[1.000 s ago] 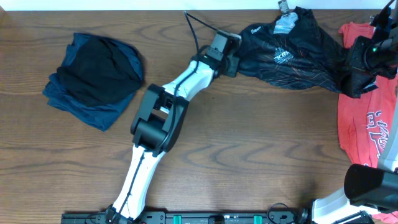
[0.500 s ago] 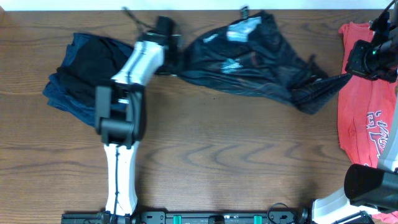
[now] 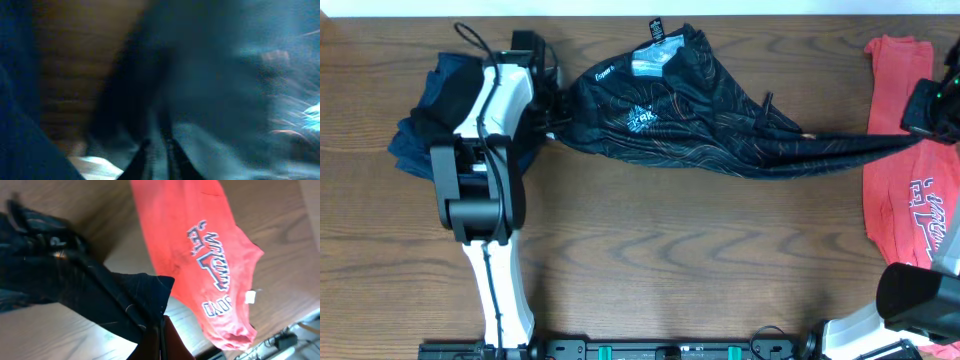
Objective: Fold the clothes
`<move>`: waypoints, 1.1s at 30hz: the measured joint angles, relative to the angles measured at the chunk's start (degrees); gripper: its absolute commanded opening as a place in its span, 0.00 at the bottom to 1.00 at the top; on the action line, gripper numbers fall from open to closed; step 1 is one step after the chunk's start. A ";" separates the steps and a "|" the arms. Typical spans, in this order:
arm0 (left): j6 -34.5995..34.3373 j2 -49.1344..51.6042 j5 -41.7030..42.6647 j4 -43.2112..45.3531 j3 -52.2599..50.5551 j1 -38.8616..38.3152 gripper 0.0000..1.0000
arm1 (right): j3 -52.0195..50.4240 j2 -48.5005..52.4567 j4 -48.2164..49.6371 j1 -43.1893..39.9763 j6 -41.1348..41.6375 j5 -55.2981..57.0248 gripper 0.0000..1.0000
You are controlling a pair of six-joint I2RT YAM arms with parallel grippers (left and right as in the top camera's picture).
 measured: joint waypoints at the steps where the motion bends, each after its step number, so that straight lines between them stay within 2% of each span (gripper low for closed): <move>1: -0.09 -1.62 0.61 1.31 -0.04 -0.94 0.35 | 0.00 0.00 -0.26 -0.37 0.59 0.96 0.01; 4: 0.17 -6.58 1.46 6.95 0.07 -4.42 0.50 | 0.00 0.00 -1.14 -1.77 3.28 4.92 0.01; 9: -0.02 -9.99 2.56 18.49 0.76 -11.37 0.53 | 0.00 0.00 -1.25 -3.23 5.49 8.24 0.01; 13: -0.11 -7.78 2.86 27.96 0.76 -16.04 0.63 | 0.00 0.00 -1.53 -3.13 6.10 8.22 0.01; 24: -4.35 6.12 7.28 46.49 0.72 -17.40 0.65 | 0.00 0.00 -1.79 -3.13 6.14 6.93 0.01; 33: -4.87 9.16 8.48 51.63 0.72 -19.28 0.65 | -0.02 0.00 -1.68 -3.13 6.14 6.62 0.01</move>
